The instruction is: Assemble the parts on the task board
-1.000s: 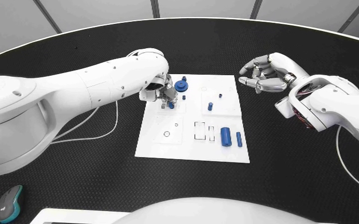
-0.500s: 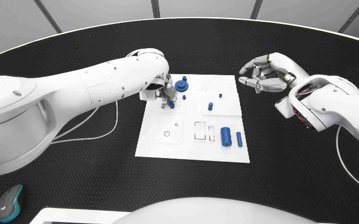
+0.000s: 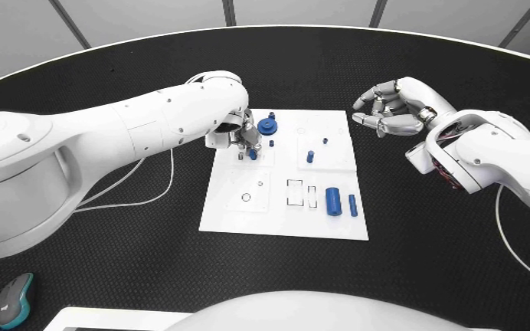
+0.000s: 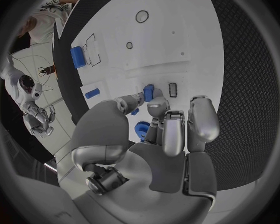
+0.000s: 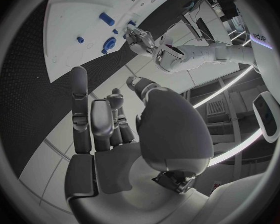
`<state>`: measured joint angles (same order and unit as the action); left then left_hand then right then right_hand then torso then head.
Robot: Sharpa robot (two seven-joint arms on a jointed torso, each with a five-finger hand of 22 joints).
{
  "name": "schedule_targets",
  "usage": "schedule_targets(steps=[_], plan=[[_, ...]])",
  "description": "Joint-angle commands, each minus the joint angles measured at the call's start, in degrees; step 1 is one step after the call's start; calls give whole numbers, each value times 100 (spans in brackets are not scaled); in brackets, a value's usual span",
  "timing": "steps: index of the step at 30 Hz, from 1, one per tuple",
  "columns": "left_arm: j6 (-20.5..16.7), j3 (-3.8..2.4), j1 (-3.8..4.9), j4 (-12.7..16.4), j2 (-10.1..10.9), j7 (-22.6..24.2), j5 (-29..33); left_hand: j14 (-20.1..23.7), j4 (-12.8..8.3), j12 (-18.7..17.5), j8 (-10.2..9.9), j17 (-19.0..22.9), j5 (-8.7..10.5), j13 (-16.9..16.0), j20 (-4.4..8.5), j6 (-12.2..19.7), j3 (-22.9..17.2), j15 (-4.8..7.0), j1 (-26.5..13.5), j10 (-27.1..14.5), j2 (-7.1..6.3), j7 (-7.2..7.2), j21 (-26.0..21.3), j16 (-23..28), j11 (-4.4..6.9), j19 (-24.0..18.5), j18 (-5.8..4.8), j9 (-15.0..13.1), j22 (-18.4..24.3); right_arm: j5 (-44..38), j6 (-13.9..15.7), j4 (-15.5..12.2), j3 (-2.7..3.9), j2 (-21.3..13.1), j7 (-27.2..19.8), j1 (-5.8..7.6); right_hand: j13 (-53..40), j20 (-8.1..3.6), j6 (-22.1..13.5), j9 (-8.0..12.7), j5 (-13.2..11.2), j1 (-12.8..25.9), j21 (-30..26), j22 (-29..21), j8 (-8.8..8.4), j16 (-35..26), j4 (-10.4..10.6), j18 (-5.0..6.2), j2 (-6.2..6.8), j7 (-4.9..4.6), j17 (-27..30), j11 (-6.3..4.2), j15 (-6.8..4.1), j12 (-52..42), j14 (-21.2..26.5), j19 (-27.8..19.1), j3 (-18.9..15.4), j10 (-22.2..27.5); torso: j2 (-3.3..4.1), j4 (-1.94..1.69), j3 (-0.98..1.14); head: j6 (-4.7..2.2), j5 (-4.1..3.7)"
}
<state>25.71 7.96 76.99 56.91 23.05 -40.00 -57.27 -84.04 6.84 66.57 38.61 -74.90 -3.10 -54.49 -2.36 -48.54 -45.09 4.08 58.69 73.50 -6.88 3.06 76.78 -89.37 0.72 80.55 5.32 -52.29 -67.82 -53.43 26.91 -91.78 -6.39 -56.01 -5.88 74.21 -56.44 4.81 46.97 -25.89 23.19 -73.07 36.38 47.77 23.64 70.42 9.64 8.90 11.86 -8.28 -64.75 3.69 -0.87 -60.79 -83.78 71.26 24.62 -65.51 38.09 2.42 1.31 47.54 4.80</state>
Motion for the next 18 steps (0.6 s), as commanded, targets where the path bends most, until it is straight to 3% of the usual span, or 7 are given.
schedule_targets(steps=[1, 12, 18], plan=[[28, 0, 0, -3, 1, -276, 0, -574, 2, 34, -22, -1438, 29, -6, 46, -46, 45, 27, 18, 17, -39, 3, -34, -23, 30, 5, -63, -2, -6, 0, -1, 2, 0, 2, -1, 0, 5, 3, -44, 5, 13, -47, -20, -6, 32, -32, -4, 73, 22, -12, -7, -31, -19, 34, -22, 33, 26, 10, -4, -2, -1, 0, 2], [24, 0, -2, -4, 7, -273, 1, -576, -7, 53, -36, -1447, 29, -31, 57, -88, 93, 42, 156, 27, 32, -16, -43, -28, 48, 3, -61, -10, 2, 0, -1, 10, 0, 10, -4, 0, 5, 3, -44, 5, 13, -47, -20, -6, 32, -32, -4, 73, 22, -12, -7, -31, -19, 34, -22, 33, 26, 10, 2, -3, -2, -8, 1], [9, 0, -3, -7, 7, -270, 7, -573, 209, 70, -74, -1437, 29, -52, 58, -138, 429, 35, 49, 31, -91, -4, -43, -22, 36, 10, -64, -17, -6, 0, 2, 14, 0, 15, -7, 0, 5, 3, -44, 5, 13, -47, -20, -6, 32, -32, -4, 73, 22, -12, -7, -31, -19, 34, -22, 33, 26, 10, 1, -1, -1, -2, 2]])
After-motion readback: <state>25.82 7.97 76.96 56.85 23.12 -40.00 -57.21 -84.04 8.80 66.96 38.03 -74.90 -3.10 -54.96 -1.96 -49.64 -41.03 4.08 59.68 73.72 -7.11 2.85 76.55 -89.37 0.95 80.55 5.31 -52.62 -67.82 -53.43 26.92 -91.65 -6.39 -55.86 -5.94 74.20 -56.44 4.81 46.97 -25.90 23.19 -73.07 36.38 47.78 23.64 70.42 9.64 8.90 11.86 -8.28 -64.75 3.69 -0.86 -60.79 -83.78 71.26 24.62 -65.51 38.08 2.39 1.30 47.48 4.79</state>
